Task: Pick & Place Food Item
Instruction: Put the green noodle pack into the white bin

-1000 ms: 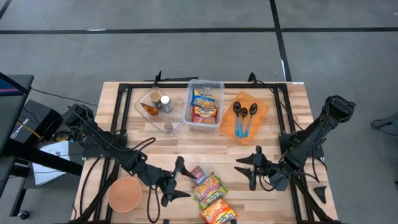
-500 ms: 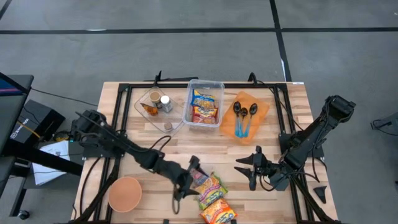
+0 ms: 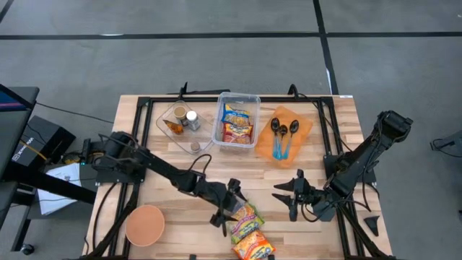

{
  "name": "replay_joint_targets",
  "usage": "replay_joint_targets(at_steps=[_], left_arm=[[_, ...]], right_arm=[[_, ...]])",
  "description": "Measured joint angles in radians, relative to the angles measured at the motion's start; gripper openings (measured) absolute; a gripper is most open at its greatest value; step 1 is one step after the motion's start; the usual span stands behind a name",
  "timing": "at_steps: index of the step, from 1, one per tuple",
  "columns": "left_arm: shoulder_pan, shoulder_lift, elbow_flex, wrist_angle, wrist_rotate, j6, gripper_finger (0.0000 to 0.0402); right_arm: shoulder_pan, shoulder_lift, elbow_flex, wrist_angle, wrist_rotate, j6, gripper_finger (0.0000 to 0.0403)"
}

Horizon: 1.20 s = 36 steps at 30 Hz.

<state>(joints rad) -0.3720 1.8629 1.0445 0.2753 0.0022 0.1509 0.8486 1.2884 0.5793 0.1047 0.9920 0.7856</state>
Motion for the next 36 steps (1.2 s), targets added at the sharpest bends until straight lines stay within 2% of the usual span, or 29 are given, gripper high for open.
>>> replay_joint_targets(at_steps=[9, 15, 20, 24, 29, 36], left_arm=[[0.015, 0.008, 0.0, -0.009, 0.008, -0.06, 0.037], [0.02, 0.015, 0.0, -0.031, 0.062, -0.085, 0.037], [0.02, 0.034, -0.001, -0.036, 0.084, -0.035, 0.0366], [0.017, 0.077, -0.001, 0.037, 0.138, 0.029, 0.0348], [0.016, 0.113, 0.025, 0.082, 0.146, 0.033, 0.0325], [-0.007, 0.115, 0.057, 0.084, 0.161, 0.054, 0.0321]], right_arm=[[0.0, 0.0, 0.0, 0.001, 0.0, 0.0, 0.0147], [0.0, 0.0, 0.0, 0.0, 0.0, 0.0, 0.0144], [0.0, 0.0, 0.0, 0.0, 0.0, 0.0, 0.0143], [0.0, 0.0, 0.0, 0.0, 0.0, 0.0, 0.0143], [0.0, 0.0, 0.0, -0.003, 0.0, 0.0, 0.0143], [0.0, 0.0, 0.0, -0.01, 0.0, 0.0, 0.0143]])
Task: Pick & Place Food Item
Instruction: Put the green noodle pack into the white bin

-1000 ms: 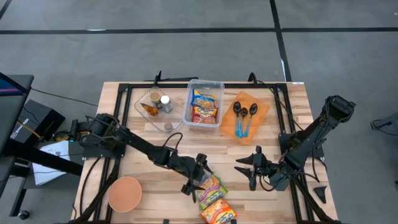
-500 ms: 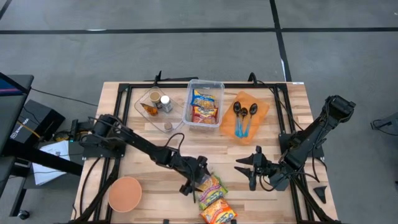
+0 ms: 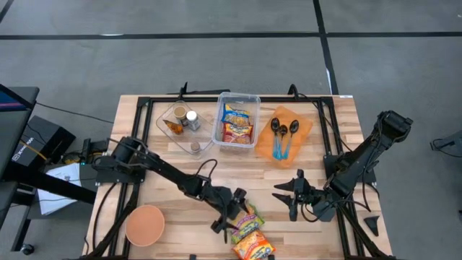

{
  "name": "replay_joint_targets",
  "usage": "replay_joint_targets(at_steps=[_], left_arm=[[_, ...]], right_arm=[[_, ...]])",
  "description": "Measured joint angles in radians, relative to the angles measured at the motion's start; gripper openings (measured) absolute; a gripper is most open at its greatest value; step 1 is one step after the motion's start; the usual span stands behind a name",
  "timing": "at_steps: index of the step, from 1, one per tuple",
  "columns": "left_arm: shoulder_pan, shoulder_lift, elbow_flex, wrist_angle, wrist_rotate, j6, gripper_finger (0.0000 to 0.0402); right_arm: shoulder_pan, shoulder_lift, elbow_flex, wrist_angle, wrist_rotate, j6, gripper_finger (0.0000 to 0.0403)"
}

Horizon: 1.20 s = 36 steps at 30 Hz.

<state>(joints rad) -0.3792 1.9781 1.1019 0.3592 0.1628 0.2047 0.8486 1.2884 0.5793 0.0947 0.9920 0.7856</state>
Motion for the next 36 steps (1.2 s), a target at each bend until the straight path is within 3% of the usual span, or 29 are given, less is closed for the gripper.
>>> replay_joint_targets(at_steps=[4, 11, 17, 23, 36], left_arm=[[-0.042, 0.0, 0.036, -0.019, -0.033, 0.008, 0.0321], [-0.136, 0.032, 0.217, -0.288, -0.332, 0.132, 0.0321], [-0.134, 0.124, 0.35, -0.52, -0.465, 0.108, 0.032], [-0.125, 0.183, 0.453, -0.647, -0.472, 0.106, 0.0288], [-0.132, 0.161, 0.467, -0.677, -0.409, 0.042, 0.0173]], right_arm=[[0.0, 0.0, 0.0, 0.0, 0.0, 0.0, 0.0143], [0.0, 0.0, 0.0, 0.004, 0.0, 0.0, 0.0143], [0.002, 0.0, 0.0, 0.012, -0.026, -0.001, 0.0143], [0.002, 0.0, 0.0, 0.01, -0.047, -0.008, 0.0143], [0.002, 0.0, 0.0, 0.011, -0.05, -0.008, 0.0143]])
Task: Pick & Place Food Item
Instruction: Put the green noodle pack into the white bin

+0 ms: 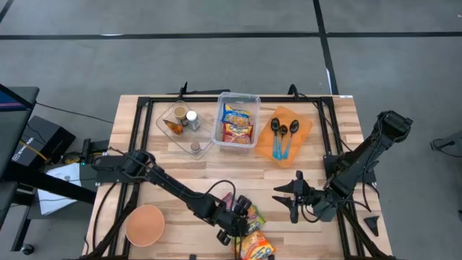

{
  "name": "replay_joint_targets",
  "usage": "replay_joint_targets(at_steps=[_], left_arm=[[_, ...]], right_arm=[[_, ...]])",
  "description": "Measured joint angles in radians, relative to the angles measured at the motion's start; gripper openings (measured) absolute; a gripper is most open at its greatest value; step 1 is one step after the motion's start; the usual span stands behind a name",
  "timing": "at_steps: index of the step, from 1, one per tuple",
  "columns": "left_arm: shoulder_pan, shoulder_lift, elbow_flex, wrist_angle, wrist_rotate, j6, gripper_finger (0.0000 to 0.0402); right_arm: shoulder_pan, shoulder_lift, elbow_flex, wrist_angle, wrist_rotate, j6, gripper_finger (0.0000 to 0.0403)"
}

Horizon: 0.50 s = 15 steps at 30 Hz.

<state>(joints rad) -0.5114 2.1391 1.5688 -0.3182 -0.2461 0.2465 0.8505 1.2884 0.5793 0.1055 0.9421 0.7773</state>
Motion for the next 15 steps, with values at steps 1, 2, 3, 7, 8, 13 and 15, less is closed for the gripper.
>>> replay_joint_targets(at_steps=[1, 2, 3, 7, 8, 13, 15], left_arm=[[-0.004, 0.0, 0.0, -0.001, 0.0, 0.001, 0.0171], [-0.008, 0.0, 0.0, -0.001, 0.001, 0.003, 0.0169], [-0.011, 0.0, 0.0, 0.001, 0.001, 0.003, 0.0169], [-0.013, 0.0, 0.0, 0.011, -0.015, -0.01, 0.0175], [-0.009, 0.0, 0.0, 0.011, -0.017, -0.016, 0.0177], [0.006, 0.0, 0.0, 0.007, -0.018, -0.027, 0.0178], [0.008, 0.0, 0.0, -0.003, -0.011, -0.036, 0.0173]], right_arm=[[0.0, 0.0, 0.0, 0.0, 0.0, 0.0, 0.0143], [0.0, 0.0, 0.0, 0.0, 0.0, 0.0, 0.0143], [0.0, 0.0, 0.0, 0.0, 0.0, -0.001, 0.0143], [0.0, 0.0, 0.0, 0.0, 0.0, -0.003, 0.0143], [0.0, 0.0, 0.0, 0.0, 0.0, -0.003, 0.0143], [0.0, 0.0, 0.0, 0.0, 0.0, -0.002, 0.0143], [0.0, 0.0, 0.0, 0.0, 0.0, -0.002, 0.0143]])
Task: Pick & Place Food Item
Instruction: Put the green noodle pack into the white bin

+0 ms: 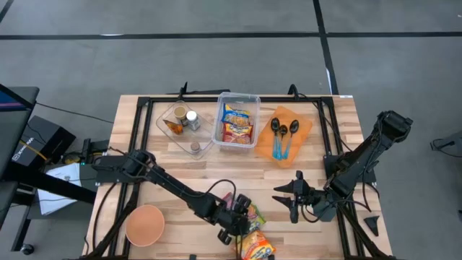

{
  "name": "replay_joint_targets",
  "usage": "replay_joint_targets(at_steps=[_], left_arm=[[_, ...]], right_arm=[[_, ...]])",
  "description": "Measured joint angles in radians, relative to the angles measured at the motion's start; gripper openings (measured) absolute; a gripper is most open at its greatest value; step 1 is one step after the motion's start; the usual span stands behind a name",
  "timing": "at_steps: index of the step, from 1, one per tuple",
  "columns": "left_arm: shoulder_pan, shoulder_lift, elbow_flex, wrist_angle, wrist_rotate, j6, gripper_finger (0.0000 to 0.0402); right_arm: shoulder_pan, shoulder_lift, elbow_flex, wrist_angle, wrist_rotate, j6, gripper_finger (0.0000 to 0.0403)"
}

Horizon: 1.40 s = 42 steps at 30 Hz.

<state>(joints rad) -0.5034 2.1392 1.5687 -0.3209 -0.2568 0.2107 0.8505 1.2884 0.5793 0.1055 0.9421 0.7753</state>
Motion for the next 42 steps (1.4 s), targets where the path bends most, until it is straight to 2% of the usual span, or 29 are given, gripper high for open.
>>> replay_joint_targets(at_steps=[9, 23, 33, 37, 42], left_arm=[[0.022, 0.0, -0.001, -0.038, 0.053, -0.07, 0.0143], [0.029, 0.005, -0.001, -0.052, 0.09, -0.082, 0.014], [0.059, 0.003, -0.06, 0.023, 0.112, -0.05, 0.0135], [0.061, -0.001, -0.064, 0.066, 0.097, -0.032, 0.0101], [0.07, -0.002, -0.064, 0.059, 0.108, -0.008, 0.0021]], right_arm=[[0.0, 0.0, 0.0, 0.0, 0.0, 0.002, 0.0143], [0.0, 0.0, 0.0, 0.0, 0.0, 0.002, 0.0143], [0.0, 0.0, 0.0, 0.0, 0.0, 0.002, 0.0143], [0.0, 0.0, 0.0, 0.0, -0.001, 0.002, 0.0143], [0.0, 0.0, 0.0, 0.0, -0.002, 0.002, 0.0143]])
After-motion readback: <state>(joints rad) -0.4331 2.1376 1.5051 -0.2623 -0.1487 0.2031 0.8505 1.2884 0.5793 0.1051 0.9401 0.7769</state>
